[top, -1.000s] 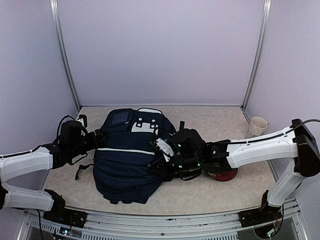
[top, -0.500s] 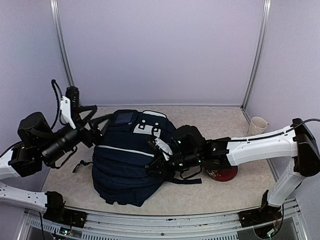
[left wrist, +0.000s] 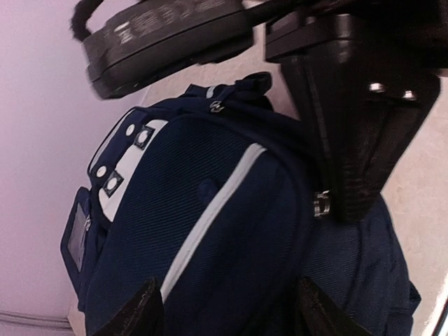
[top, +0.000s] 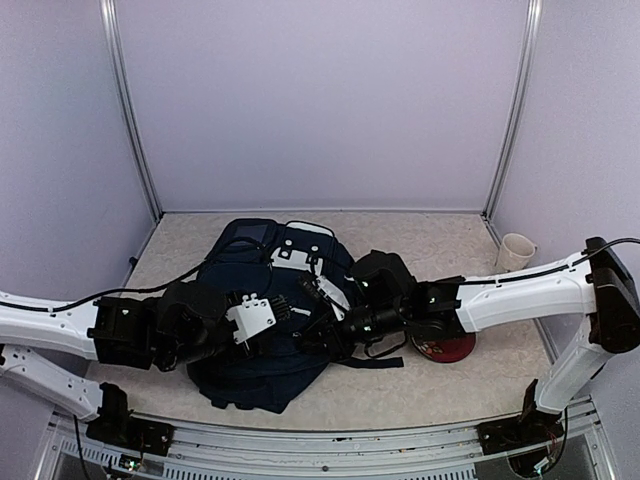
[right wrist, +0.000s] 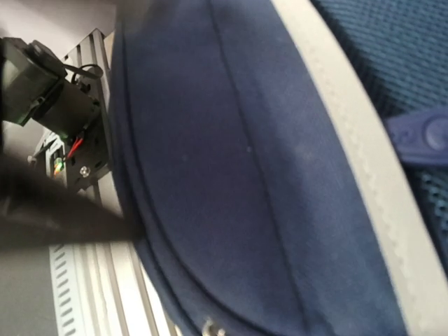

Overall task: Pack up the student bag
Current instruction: Hold the upper front pocket of the student bag, then zip the upper front pocket of the student bag, then reset both arms

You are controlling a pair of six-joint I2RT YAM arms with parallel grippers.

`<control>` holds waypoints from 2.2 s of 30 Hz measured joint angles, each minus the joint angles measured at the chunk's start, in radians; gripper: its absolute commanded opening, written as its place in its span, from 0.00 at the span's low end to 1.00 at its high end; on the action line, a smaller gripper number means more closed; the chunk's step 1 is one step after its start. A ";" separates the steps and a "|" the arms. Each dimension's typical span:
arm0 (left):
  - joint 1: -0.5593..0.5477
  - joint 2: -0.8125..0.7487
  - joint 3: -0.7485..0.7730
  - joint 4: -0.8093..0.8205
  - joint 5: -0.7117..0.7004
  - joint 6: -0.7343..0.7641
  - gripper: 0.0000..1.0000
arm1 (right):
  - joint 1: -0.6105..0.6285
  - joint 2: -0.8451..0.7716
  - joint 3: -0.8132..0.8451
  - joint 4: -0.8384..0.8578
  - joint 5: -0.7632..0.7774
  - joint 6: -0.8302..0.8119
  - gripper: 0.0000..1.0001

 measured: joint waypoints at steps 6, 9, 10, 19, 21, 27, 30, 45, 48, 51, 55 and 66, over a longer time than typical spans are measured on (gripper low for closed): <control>0.055 0.030 0.003 0.010 0.052 0.048 0.57 | -0.002 -0.003 -0.009 0.015 0.000 0.009 0.00; 0.055 0.097 0.022 -0.011 0.054 0.049 0.39 | -0.002 -0.005 -0.008 0.000 0.004 0.005 0.00; 0.056 0.114 0.027 -0.013 0.054 0.050 0.16 | -0.002 -0.005 -0.008 -0.007 0.005 0.004 0.00; 0.060 0.122 0.052 -0.017 0.062 0.082 0.00 | -0.057 -0.052 0.031 -0.150 0.057 -0.049 0.00; 0.061 0.090 0.042 -0.016 0.064 0.083 0.00 | -0.106 -0.074 0.031 -0.179 0.060 -0.072 0.00; 0.065 0.022 0.013 0.023 0.099 0.078 0.00 | -0.203 -0.080 0.060 -0.191 -0.040 -0.172 0.00; 0.066 0.004 0.007 0.033 0.099 0.070 0.00 | -0.220 -0.064 0.099 -0.220 -0.086 -0.212 0.14; 0.131 0.254 0.241 -0.003 0.201 -0.040 0.98 | -0.490 -0.299 -0.016 -0.277 0.121 -0.200 1.00; 0.130 0.305 0.355 -0.013 0.238 -0.084 0.99 | -0.511 -0.386 -0.100 -0.259 0.130 -0.179 1.00; 0.140 0.314 0.466 -0.023 0.239 -0.140 0.99 | -0.549 -0.445 -0.163 -0.246 0.141 -0.156 1.00; 0.296 0.252 0.537 -0.015 0.247 -0.273 0.99 | -0.578 -0.532 -0.262 -0.205 0.152 -0.121 1.00; 1.149 0.065 0.166 0.043 0.309 -0.607 0.99 | -0.588 -0.622 -0.312 -0.190 0.313 -0.007 1.00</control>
